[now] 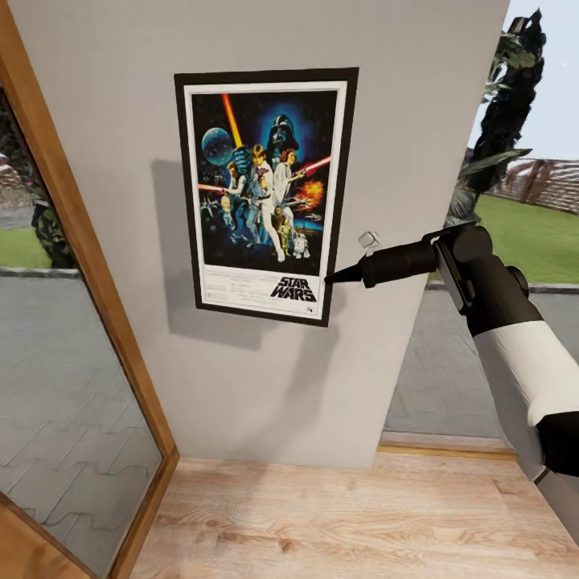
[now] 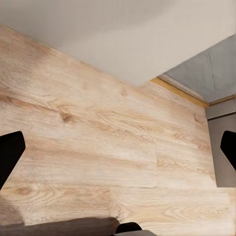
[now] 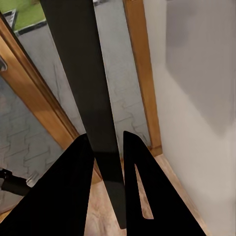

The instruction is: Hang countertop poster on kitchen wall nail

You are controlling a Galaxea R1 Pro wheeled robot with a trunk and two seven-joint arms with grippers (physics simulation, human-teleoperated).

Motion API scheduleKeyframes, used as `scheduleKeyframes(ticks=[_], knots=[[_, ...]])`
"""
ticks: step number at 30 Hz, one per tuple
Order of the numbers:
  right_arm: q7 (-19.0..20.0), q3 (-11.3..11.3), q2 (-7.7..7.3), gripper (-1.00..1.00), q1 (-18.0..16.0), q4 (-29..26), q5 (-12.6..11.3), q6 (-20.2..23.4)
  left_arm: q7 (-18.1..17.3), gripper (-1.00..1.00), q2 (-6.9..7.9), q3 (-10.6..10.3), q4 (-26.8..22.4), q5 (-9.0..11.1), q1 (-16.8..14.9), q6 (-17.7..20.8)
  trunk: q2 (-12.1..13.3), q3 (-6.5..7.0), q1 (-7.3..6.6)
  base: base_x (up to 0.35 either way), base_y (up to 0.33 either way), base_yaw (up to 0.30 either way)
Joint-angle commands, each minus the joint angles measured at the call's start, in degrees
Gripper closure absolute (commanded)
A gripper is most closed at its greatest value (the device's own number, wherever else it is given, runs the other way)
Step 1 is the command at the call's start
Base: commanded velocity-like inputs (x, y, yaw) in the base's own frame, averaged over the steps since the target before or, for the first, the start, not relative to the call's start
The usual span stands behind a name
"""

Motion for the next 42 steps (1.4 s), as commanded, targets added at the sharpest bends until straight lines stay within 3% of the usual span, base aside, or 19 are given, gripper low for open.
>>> scheduleKeyframes(ticks=[1,17,42], knots=[[0.38,0.05,-0.03,1.0,-0.14,0.01,0.21,0.67,-0.11,-1.0,0.01,-0.49,0.06,0.39,-0.06,-0.33,-0.13,-0.13,0.04,0.0,0.0,0.0],[0.37,0.04,0.03,1.0,-2.94,0.38,0.23,0.95,-0.11,-1.0,0.01,-0.49,0.06,0.39,-0.06,-0.34,-0.13,-0.13,0.04,0.0,0.0,0.0],[0.38,0.04,-0.02,1.0,-3.08,0.32,0.14,0.86,-0.11,-1.0,0.01,-0.49,0.06,0.39,-0.06,-0.34,-0.13,-0.13,0.04,0.0,0.0,0.0]])
